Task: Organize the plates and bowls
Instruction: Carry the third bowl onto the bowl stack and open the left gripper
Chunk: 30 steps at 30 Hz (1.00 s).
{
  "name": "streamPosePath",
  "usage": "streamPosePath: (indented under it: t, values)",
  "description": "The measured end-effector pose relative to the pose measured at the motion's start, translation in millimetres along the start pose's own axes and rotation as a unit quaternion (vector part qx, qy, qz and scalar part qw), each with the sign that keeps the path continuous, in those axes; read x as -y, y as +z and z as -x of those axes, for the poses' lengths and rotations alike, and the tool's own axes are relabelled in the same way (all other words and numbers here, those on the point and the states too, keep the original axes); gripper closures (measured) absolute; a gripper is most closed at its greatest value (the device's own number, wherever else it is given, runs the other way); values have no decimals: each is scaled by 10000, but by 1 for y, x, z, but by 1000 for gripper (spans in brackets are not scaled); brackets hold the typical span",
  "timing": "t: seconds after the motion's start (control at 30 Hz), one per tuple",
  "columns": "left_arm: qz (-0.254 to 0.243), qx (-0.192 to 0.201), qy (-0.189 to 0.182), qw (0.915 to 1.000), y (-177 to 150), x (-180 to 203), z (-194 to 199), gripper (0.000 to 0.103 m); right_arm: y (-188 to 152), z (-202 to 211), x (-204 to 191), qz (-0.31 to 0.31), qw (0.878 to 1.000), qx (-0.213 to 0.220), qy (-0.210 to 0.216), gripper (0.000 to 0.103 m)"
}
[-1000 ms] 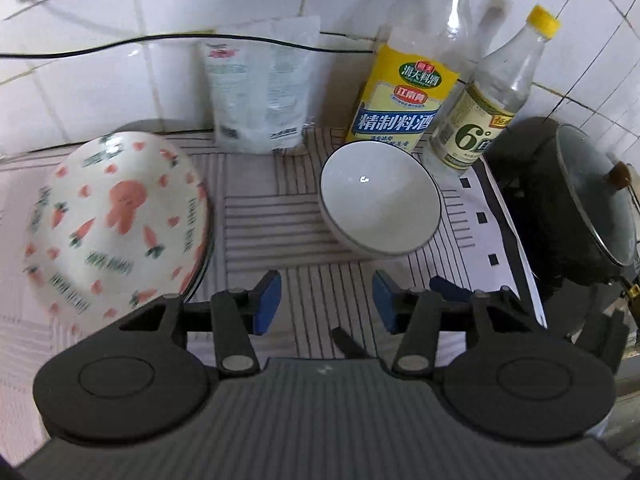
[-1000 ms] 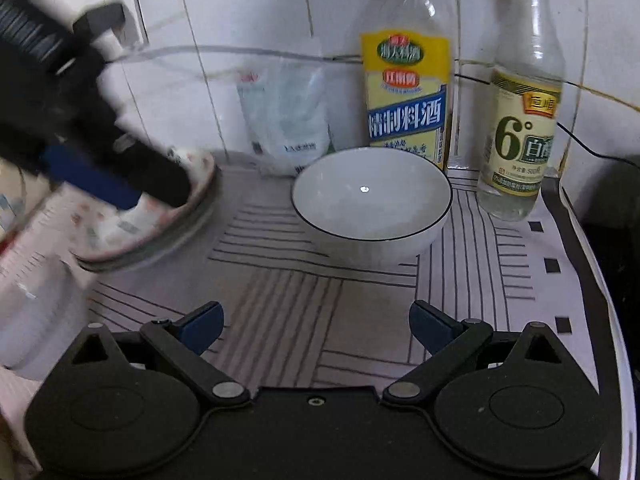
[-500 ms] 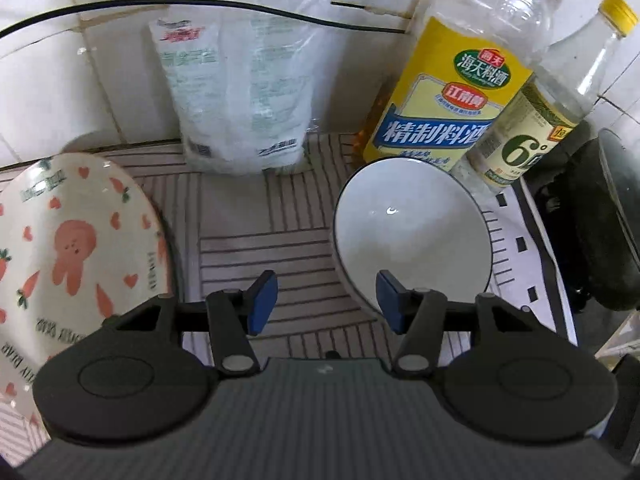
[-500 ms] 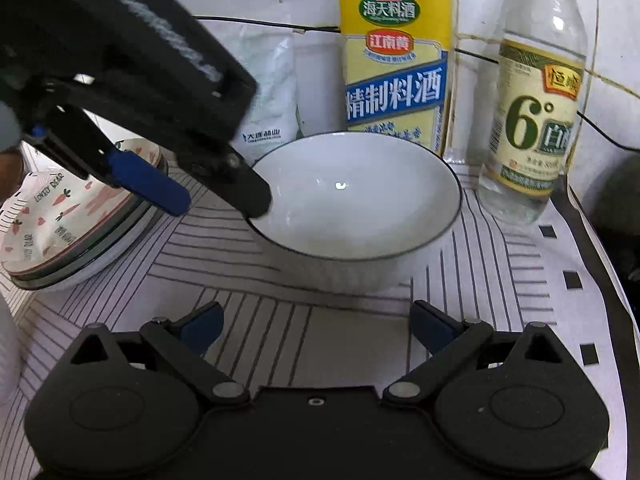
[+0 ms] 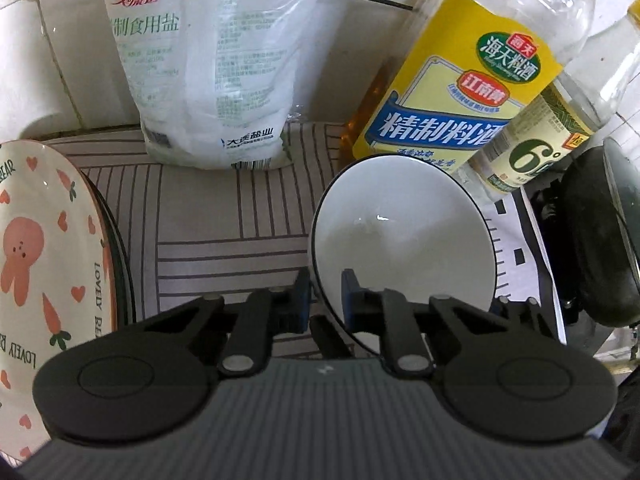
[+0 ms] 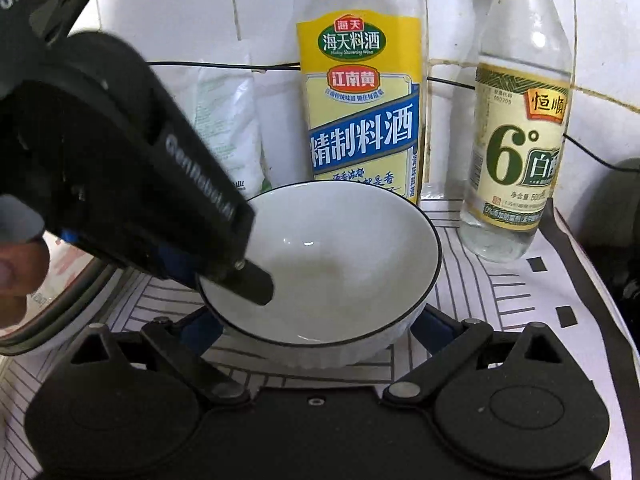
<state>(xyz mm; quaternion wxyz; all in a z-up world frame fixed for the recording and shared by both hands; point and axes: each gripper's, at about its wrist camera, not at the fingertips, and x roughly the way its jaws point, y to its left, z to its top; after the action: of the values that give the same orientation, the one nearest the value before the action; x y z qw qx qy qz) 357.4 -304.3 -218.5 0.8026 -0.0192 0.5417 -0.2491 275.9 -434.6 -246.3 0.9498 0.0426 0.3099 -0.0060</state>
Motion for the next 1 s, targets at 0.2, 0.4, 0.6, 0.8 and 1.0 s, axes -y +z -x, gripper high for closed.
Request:
streamPosePath:
  t: [0.2, 0.4, 0.6, 0.8, 1.0]
  values:
    - [-192, -85, 112, 9997, -2, 4, 5, 89, -5, 3, -1, -126, 9999, -3, 2, 4]
    - [-131, -119, 191, 9997, -11, 7, 16, 89, -9, 19, -5, -81, 9999, -18, 74, 4]
    - [-267, -63, 284, 9992, -25, 16, 36, 88, -10, 43, -12, -36, 9999, 66, 125, 4]
    - [-309, 42, 379, 9988, -45, 25, 63, 88, -13, 74, -20, 58, 9998, 129, 158, 4]
    - [-230, 112, 408, 9988, -65, 31, 93, 88, -15, 101, -31, 215, 9994, 174, 228, 4]
